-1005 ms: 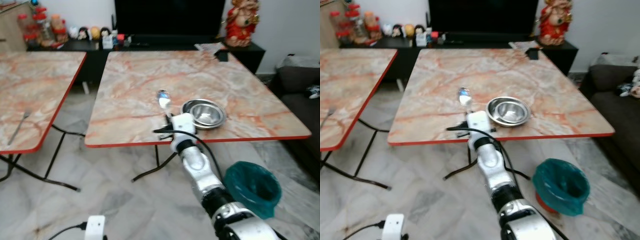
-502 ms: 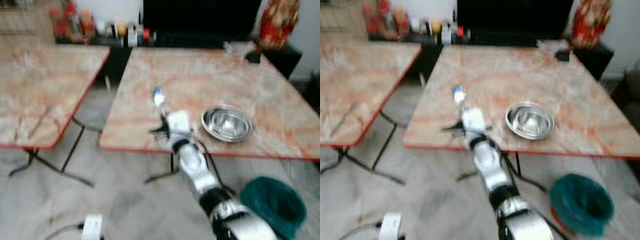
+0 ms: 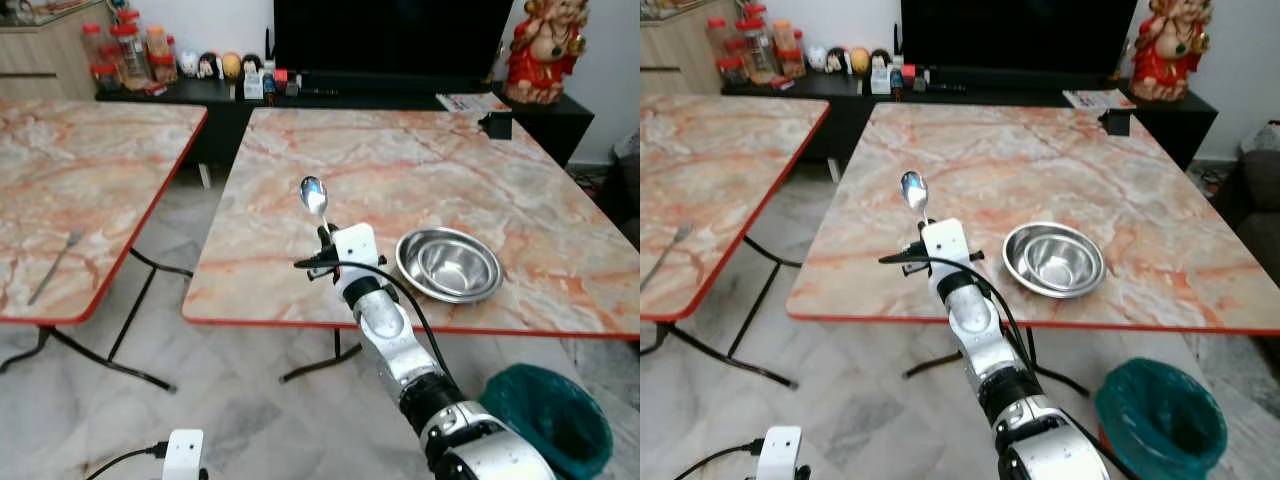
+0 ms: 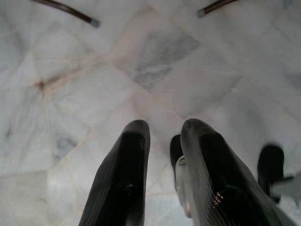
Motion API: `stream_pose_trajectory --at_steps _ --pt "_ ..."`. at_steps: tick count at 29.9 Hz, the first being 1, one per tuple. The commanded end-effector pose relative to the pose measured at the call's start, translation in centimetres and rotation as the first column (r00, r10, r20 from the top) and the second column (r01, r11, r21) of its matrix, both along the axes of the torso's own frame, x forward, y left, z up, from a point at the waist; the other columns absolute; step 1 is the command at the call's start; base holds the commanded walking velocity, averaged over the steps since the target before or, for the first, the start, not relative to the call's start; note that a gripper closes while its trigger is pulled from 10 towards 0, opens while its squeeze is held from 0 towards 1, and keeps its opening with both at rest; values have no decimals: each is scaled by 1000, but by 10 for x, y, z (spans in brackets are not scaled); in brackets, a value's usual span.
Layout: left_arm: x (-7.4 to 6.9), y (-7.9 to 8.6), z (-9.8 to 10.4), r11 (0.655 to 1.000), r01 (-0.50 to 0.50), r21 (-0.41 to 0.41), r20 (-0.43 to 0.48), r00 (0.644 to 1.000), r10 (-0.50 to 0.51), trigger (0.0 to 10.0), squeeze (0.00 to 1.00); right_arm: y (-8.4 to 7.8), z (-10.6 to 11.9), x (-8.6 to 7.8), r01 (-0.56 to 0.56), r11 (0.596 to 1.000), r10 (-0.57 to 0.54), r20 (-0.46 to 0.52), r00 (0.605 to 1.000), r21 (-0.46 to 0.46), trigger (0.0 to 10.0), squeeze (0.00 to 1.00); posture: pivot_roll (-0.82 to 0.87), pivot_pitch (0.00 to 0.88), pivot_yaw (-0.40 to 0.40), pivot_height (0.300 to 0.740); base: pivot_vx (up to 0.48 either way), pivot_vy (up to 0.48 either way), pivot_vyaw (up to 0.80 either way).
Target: Setting the table
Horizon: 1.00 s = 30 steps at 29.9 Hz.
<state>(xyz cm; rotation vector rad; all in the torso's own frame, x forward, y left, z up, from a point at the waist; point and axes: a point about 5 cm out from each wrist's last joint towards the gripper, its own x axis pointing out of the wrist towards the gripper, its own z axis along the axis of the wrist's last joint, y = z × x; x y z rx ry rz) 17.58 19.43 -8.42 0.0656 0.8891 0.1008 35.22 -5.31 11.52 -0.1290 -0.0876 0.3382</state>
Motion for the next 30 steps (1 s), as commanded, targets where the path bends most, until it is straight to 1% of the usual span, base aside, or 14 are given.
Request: stream_pose_trajectory --at_steps 1,18,27,30 --pt "0 -6 -1 1000 10 -15 -9 1000 -10 10000 0 -7 4 3 26 1000 -26 9 1000 10 10000 0 15 0 -20 740 274 0 0" --pt "-1 -5 -2 1000 -3 -14 -11 1000 3 10000 0 -8 3 3 27 1000 -27 7 1000 14 10000 0 15 0 -20 740 274 0 0" --pt "-1 -5 -1 1000 -14 -25 -1 1000 14 10000 0 -7 3 3 25 1000 -25 1 1000 17 10000 0 15 0 -17 740 0 0 0" --pt "-1 -5 -1 1000 -7 -17 -7 1000 7 10000 0 -7 2 2 26 999 -26 -5 1000 22 10000 0 16 0 -17 740 0 0 0"
